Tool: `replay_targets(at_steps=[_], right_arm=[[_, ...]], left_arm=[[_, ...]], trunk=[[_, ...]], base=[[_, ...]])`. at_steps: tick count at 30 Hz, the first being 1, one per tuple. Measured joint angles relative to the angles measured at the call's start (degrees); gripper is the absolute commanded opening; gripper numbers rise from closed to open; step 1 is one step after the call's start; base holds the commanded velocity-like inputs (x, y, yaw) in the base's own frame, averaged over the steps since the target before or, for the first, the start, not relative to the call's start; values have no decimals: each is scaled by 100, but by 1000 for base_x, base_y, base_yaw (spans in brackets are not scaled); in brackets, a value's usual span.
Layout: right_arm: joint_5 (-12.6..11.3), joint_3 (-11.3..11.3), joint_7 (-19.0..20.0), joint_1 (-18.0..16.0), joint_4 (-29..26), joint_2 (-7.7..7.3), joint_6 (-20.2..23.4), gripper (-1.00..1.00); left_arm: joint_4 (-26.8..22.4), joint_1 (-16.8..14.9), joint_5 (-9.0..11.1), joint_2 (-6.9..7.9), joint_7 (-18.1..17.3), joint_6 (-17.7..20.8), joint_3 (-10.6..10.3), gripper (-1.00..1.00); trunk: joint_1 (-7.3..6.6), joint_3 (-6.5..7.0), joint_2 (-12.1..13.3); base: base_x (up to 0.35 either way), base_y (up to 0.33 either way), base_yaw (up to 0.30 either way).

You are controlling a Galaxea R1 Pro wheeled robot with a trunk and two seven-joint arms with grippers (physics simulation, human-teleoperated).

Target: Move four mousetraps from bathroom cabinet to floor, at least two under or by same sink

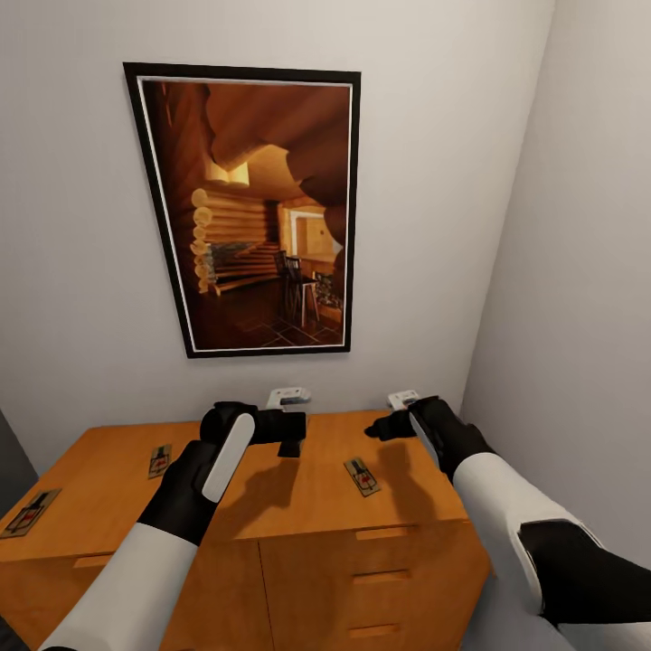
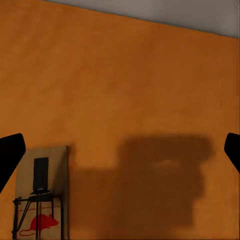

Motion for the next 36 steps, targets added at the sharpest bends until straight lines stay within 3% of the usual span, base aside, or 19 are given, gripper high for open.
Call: replay_targets(at_steps=[4,13,19,23,36], right_arm=[[23,3,-15,-183,296,40,-3,100],[14,73,176,-233,387,56,18,100],[-18,894,393,-233,398,57,141,100],[-26,1090,411,-231,395,57,441,100],[-32,1160,419,-235,392,90,900,100]], left_arm=[[0,0,0,0,0,0,-3,-100],[2,0,-2,0,0,0,0,-100],[3,0,-7,4,0,0,1,-100],[5,0,-7,1,0,0,1,-100],[8,0,-9,0,0,0,1,-100]], trunk=[[0,0,0],[0,0,0],[0,0,0],[0,0,0],[0,0,0]], base=[[0,0,0],[0,0,0],[0,0,0],[0,0,0],[0,0,0]])
